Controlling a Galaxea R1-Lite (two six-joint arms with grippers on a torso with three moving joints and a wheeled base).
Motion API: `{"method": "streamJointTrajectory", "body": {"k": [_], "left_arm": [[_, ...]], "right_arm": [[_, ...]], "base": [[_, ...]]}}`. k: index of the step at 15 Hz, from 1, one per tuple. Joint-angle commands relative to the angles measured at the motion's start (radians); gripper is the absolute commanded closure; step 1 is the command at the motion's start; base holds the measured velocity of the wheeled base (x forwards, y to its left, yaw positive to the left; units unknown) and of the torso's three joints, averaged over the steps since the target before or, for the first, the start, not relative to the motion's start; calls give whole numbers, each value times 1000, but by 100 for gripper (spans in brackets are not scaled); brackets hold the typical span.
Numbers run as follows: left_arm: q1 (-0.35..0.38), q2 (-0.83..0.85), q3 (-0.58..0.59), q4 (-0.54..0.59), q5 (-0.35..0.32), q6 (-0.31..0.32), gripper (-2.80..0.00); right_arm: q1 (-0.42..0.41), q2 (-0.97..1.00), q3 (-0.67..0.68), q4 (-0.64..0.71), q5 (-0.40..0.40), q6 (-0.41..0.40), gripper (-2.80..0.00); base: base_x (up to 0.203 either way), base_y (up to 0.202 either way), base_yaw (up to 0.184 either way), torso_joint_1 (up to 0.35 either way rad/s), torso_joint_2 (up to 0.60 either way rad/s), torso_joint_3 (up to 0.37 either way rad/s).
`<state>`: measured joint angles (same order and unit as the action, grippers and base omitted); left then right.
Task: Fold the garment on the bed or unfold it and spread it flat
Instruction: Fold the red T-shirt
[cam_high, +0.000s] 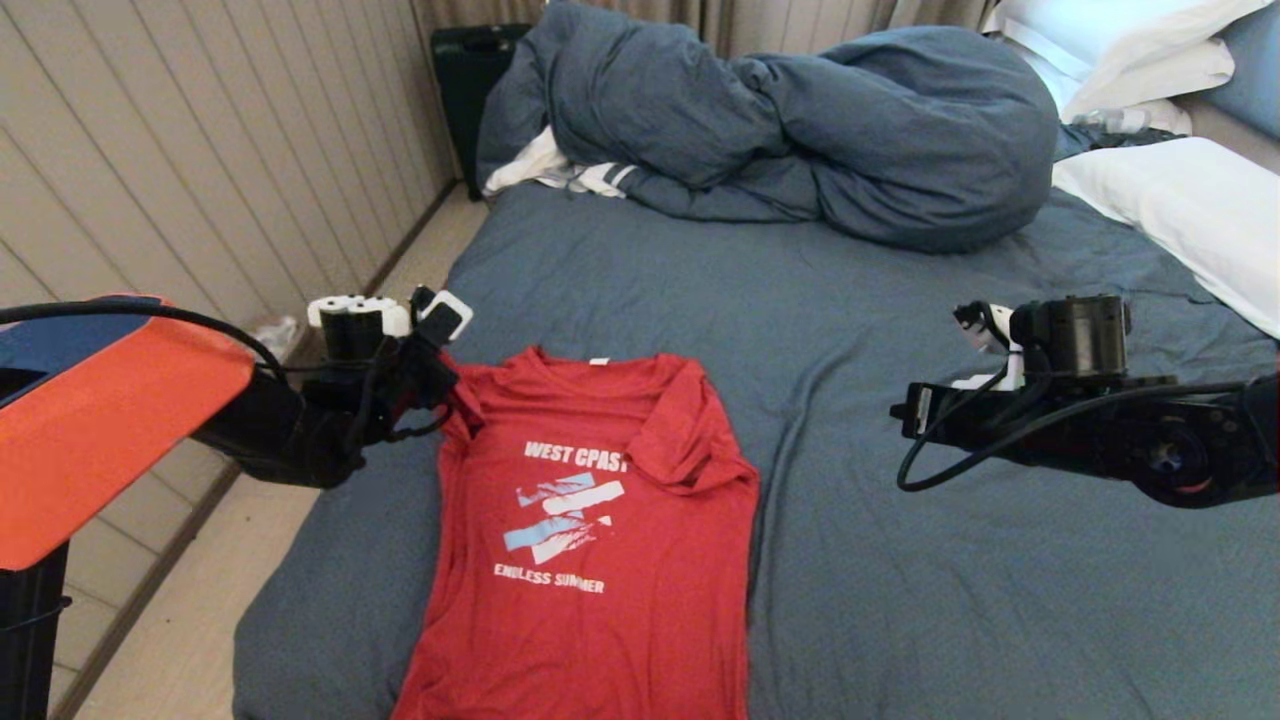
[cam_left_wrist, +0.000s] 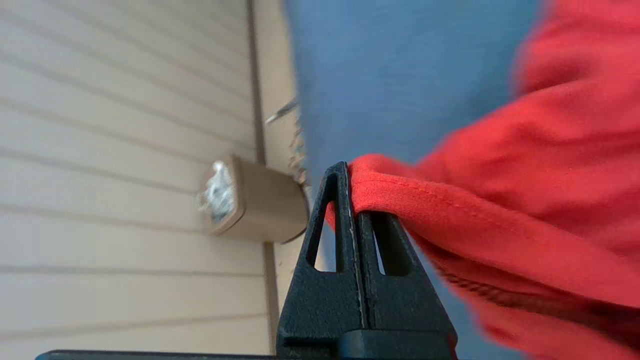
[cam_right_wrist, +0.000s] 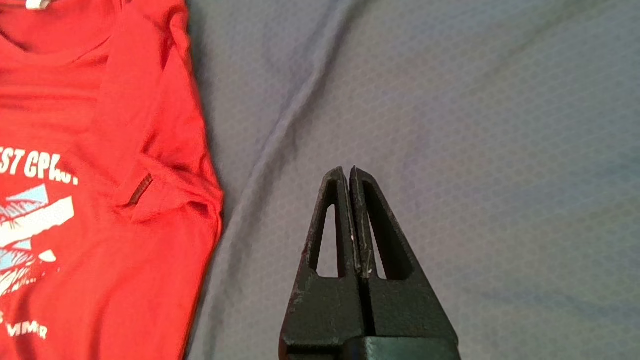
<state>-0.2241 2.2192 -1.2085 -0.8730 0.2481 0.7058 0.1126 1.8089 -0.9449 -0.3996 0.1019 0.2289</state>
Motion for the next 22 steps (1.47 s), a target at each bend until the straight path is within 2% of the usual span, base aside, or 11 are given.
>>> {"method": "streamJointTrajectory", "body": {"k": [1, 6, 10, 11, 16, 20, 22], "left_arm": [[-39, 8, 4, -5, 2, 13, 0], [-93, 93, -29, 5, 7, 49, 0], [-109, 134, -62, -4, 56, 54, 0], [-109, 134, -62, -6, 67, 54, -280], [-126, 84, -75, 2, 100, 9, -280], [-171, -35, 32, 66, 98, -63, -280], [-209, -52, 96, 72, 95, -80, -280]], "right_arm": [[0, 1, 0, -2, 1, 1, 0], [6, 3, 5, -2, 2, 1, 0], [7, 7, 5, -2, 1, 1, 0], [7, 9, 3, -2, 1, 1, 0], [7, 7, 5, -2, 1, 1, 0], [7, 6, 5, -2, 1, 1, 0], [9, 1, 9, -2, 1, 1, 0]], "base": [[0, 0, 0, 0, 0, 0], [0, 0, 0, 0, 0, 0], [0, 0, 0, 0, 0, 0], [0, 0, 0, 0, 0, 0], [0, 0, 0, 0, 0, 0], [0, 0, 0, 0, 0, 0], [0, 0, 0, 0, 0, 0]]}}
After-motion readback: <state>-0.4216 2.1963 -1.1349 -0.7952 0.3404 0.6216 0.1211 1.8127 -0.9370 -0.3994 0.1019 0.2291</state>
